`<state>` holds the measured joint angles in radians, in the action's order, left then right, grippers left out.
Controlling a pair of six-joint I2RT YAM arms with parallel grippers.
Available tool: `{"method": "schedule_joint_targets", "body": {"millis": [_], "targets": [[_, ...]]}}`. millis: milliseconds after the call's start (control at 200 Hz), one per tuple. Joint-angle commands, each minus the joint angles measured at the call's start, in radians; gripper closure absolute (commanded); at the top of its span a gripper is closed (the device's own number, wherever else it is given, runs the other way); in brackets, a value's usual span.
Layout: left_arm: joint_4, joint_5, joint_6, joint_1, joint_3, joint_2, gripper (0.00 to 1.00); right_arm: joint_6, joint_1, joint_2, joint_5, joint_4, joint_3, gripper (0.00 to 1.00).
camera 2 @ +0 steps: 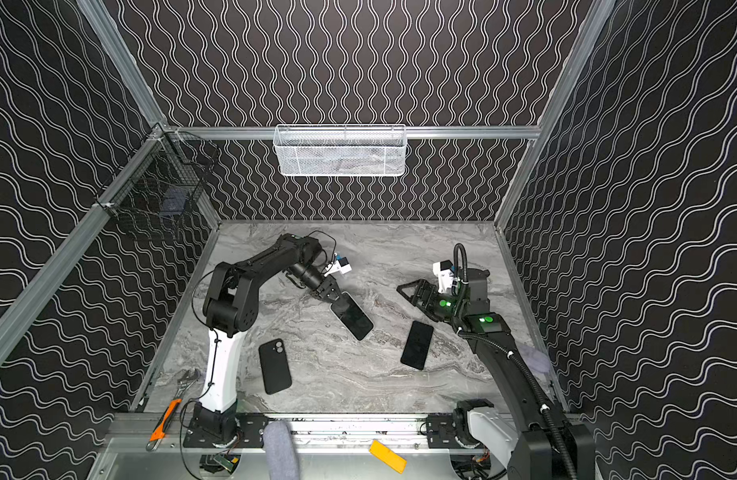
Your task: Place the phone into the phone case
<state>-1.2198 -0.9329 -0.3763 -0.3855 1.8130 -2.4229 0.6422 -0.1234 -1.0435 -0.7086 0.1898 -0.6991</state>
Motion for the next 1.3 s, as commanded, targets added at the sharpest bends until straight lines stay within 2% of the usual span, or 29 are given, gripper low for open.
{"method": "schedule_joint_targets", "body": {"millis": [0,375,631,926,1071,1151,1186,1296], "targets": [[-0.014,0.036,-0.011,-0.001,-0.013,0.002,0.93,-0.015,-0.005,-0.011,0.014,0.002,0.005,0.08],[0.025,0.155,0.039,0.000,0.000,-0.024,0.91,-0.007,-0.021,0.003,0.036,-0.003,0.025,0.08],[0.041,0.208,0.062,0.006,0.018,-0.046,0.81,-0.003,-0.035,-0.005,0.058,0.001,0.036,0.08],[0.064,0.254,0.080,0.017,0.046,-0.041,0.39,-0.007,-0.055,-0.017,0.069,0.002,0.033,0.08],[0.118,0.286,0.123,0.036,0.034,0.004,0.21,-0.020,-0.062,-0.027,0.085,0.009,0.022,0.07],[0.188,0.308,0.188,0.058,0.008,0.066,0.11,-0.039,-0.075,-0.050,0.101,0.017,0.013,0.07],[0.231,0.313,0.229,0.074,-0.012,0.103,0.02,-0.051,-0.089,-0.067,0.115,0.022,0.006,0.06],[0.416,0.311,0.410,0.118,-0.153,0.274,0.02,-0.104,-0.168,-0.146,0.182,0.053,-0.042,0.04]]}}
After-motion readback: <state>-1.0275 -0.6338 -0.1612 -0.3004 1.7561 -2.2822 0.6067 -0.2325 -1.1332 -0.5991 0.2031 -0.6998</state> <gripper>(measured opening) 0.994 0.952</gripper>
